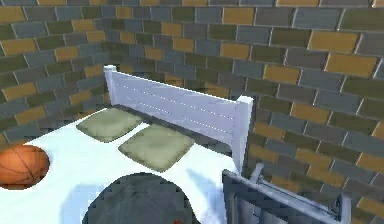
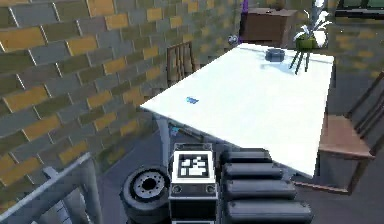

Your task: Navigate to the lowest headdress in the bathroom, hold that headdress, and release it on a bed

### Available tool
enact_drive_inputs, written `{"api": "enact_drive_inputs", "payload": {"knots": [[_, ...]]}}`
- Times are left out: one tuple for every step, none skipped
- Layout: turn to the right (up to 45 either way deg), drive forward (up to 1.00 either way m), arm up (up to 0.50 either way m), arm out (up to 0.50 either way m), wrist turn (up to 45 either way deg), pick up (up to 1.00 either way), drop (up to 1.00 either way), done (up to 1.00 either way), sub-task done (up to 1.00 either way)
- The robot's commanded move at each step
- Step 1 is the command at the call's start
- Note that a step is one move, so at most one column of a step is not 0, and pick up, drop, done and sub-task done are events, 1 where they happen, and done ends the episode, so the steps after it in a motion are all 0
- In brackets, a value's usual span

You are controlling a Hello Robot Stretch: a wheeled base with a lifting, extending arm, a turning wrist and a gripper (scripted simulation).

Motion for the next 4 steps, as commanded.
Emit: {"api": "enact_drive_inputs", "payload": {"knots": [[45.0, 0.0, 0.0, 0.0, 0.0, 0.0, 0.0, 0.0, 0.0], [45.0, 0.0, 0.0, 0.0, 0.0, 0.0, 0.0, 0.0, 0.0], [33.0, 0.0, 0.0, 0.0, 0.0, 0.0, 0.0, 0.0, 0.0], [-45.0, 0.0, 0.0, 0.0, 0.0, 0.0, 0.0, 0.0, 0.0]]}}
